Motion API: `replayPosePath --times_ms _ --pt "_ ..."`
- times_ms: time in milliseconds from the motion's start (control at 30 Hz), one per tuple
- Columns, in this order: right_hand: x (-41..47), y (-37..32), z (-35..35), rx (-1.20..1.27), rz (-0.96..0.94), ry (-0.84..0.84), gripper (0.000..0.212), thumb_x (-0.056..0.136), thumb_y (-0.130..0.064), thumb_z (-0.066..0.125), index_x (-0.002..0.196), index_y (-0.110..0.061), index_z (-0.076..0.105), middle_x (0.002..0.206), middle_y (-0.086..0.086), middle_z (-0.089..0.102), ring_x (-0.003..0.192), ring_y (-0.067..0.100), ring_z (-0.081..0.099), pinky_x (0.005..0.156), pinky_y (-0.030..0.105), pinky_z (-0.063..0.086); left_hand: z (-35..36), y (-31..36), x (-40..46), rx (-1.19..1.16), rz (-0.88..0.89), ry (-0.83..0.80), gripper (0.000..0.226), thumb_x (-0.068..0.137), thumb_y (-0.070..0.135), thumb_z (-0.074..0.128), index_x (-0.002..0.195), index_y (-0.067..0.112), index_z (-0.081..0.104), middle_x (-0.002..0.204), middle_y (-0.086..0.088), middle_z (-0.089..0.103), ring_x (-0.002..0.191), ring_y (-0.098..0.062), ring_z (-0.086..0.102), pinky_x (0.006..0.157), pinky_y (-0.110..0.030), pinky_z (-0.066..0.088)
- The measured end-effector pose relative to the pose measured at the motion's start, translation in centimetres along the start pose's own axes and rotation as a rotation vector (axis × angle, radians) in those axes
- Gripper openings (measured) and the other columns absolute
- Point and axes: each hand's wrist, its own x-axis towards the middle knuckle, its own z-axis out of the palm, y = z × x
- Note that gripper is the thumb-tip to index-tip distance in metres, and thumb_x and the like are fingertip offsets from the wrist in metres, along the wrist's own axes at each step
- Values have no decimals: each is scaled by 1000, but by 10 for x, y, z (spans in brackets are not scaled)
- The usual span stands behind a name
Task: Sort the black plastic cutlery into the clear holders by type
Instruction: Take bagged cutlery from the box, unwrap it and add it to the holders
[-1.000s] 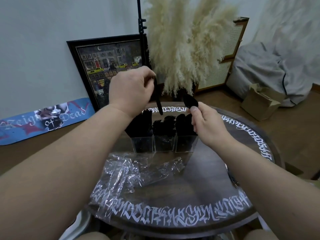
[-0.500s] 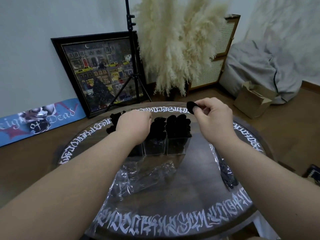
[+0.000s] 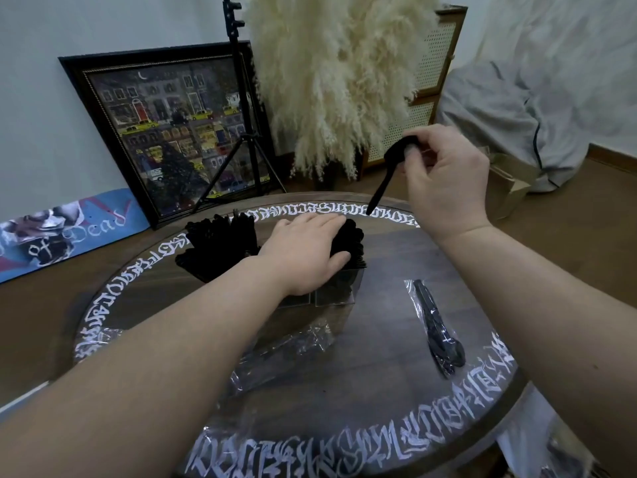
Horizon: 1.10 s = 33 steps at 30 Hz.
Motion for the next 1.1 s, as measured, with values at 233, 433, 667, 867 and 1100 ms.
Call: replayPosePath --times_ms 233,433,667,867,1100 --pt "-9 8 19 43 -11 -30 14 88 -10 57 96 -10 68 77 -9 60 70 3 52 72 24 46 3 -6 -1 -69 15 102 61 90 57 49 141 25 41 141 7 46 130 -18 43 107 -44 36" --pt "-34 15 38 -53 -176 -232 20 85 -19 57 91 -11 74 83 4 70 73 16 63 70 27 50 4 -8 -1 -78 -16 93 70 84 62 55 140 21 42 138 4 47 126 -18 46 105 -41 38" --pt "-58 28 44 -386 -371 -485 41 86 -33 37 98 -15 72 110 9 61 90 31 49 75 40 48 5 -6 -3 -97 -32 161 63 82 62 56 130 23 44 120 4 59 110 -19 56 91 -39 45" --pt "-63 30 31 -400 -274 -557 54 85 -32 34 132 -15 54 127 12 54 102 33 49 84 43 45 0 -1 -10 -68 -6 160 64 88 58 52 139 22 40 135 5 53 124 -19 49 100 -35 39" --pt "-106 55 -28 -428 336 -550 48 89 -23 56 136 -14 46 129 10 47 111 31 50 84 34 40 7 20 -42 -84 97 320 53 86 45 64 129 16 59 132 -1 57 124 -24 50 101 -43 42"
